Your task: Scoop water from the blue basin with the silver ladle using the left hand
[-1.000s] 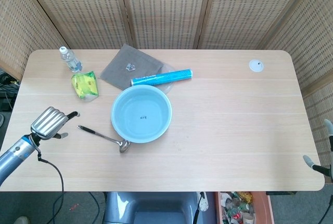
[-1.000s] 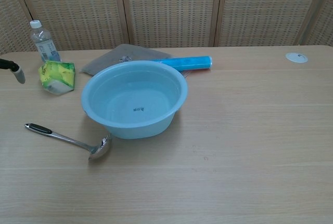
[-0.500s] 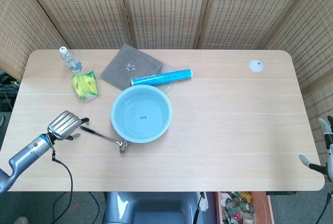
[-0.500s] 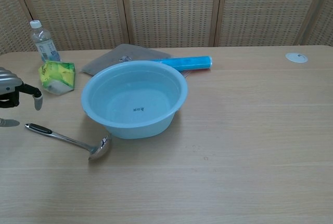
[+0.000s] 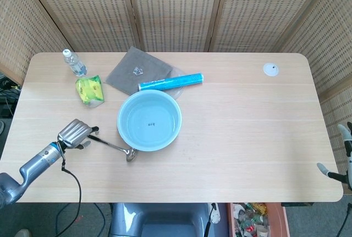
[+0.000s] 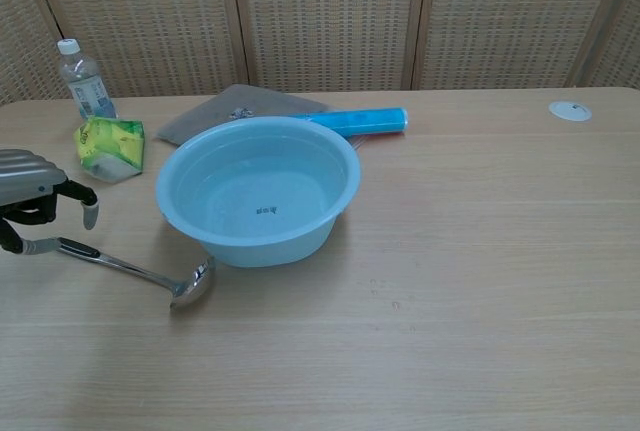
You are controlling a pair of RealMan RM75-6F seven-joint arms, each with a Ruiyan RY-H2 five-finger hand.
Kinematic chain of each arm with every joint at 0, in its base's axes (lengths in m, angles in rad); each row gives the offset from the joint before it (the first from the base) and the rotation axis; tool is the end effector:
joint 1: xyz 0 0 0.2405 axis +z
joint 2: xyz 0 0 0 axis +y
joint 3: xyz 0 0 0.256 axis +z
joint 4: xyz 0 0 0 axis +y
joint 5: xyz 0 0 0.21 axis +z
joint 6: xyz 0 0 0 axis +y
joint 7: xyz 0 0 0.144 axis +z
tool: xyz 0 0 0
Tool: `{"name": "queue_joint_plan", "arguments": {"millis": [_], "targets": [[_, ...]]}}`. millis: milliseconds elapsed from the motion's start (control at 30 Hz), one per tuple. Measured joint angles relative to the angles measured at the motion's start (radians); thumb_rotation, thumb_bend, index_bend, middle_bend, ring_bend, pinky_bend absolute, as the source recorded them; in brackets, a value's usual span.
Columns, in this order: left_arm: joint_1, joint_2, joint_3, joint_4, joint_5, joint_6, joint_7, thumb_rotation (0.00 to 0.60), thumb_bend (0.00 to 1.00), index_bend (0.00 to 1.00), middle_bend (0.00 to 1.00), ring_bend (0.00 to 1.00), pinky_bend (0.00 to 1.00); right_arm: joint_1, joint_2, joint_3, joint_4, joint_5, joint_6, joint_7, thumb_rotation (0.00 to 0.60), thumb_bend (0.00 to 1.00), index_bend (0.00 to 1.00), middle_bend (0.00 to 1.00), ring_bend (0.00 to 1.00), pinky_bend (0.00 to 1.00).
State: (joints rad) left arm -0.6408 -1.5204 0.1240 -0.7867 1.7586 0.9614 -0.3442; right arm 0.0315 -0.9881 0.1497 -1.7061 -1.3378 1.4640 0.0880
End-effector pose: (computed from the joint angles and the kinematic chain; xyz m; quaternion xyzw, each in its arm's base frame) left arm -0.3149 0.3441 0.0281 -0.8475 -0.2799 -0.2328 0.3861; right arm -0.3226 -0.1820 0.2120 0.5070 -0.4248 0.3944 0.6379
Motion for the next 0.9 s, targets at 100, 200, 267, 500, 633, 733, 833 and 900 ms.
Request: {"name": "queue_joint_plan", "arguments": {"millis": [100, 200, 267, 500, 633, 733, 833, 900], "targets": [[-0.008, -0.014, 0.0, 0.0, -0.019, -0.029, 0.013, 0.6, 0.38, 0.4, 0.99, 1.0, 1.0, 0.004, 0.001, 0.002, 0.005, 0.008, -0.014, 0.013, 0.6, 0.0, 0.0, 0.0, 0.0, 0.0], [-0.011, -0.026, -0.001, 0.004, -0.034, -0.038, 0.024, 0.6, 0.38, 0.41, 0.99, 1.0, 1.0, 0.01, 0.002, 0.004, 0.011, 0.016, -0.029, 0.023, 0.6, 0.0, 0.0, 0.0, 0.0, 0.0], [-0.01, -0.039, -0.004, 0.012, -0.045, -0.041, 0.032, 0.6, 0.38, 0.4, 0.99, 1.0, 1.0, 0.015, 0.003, 0.005, 0.016, 0.021, -0.04, 0.028, 0.6, 0.0, 0.0, 0.0, 0.0, 0.0], [-0.003, -0.082, -0.012, 0.037, -0.08, -0.052, 0.043, 0.6, 0.38, 0.41, 0.99, 1.0, 1.0, 0.024, 0.005, 0.008, 0.027, 0.035, -0.061, 0.047, 0.6, 0.0, 0.0, 0.0, 0.0, 0.0], [-0.001, -0.103, -0.01, 0.063, -0.081, -0.041, 0.039, 0.6, 0.38, 0.4, 0.99, 1.0, 1.0, 0.025, 0.007, 0.013, 0.032, 0.048, -0.069, 0.068, 0.6, 0.0, 0.0, 0.0, 0.0, 0.0], [0.003, -0.122, -0.005, 0.091, -0.08, -0.029, 0.014, 0.6, 0.38, 0.41, 0.99, 1.0, 1.0, 0.024, 0.007, 0.017, 0.036, 0.052, -0.065, 0.075, 0.6, 0.0, 0.0, 0.0, 0.0, 0.0], [0.009, -0.142, 0.003, 0.124, -0.077, -0.018, -0.005, 0.6, 0.38, 0.4, 0.99, 1.0, 1.0, 0.024, 0.007, 0.017, 0.037, 0.053, -0.066, 0.079, 0.6, 0.0, 0.0, 0.0, 0.0, 0.0], [0.015, -0.157, 0.007, 0.148, -0.076, -0.005, -0.019, 0.6, 0.38, 0.4, 0.99, 1.0, 1.0, 0.024, 0.008, 0.017, 0.037, 0.053, -0.066, 0.082, 0.6, 0.0, 0.0, 0.0, 0.0, 0.0]]}}
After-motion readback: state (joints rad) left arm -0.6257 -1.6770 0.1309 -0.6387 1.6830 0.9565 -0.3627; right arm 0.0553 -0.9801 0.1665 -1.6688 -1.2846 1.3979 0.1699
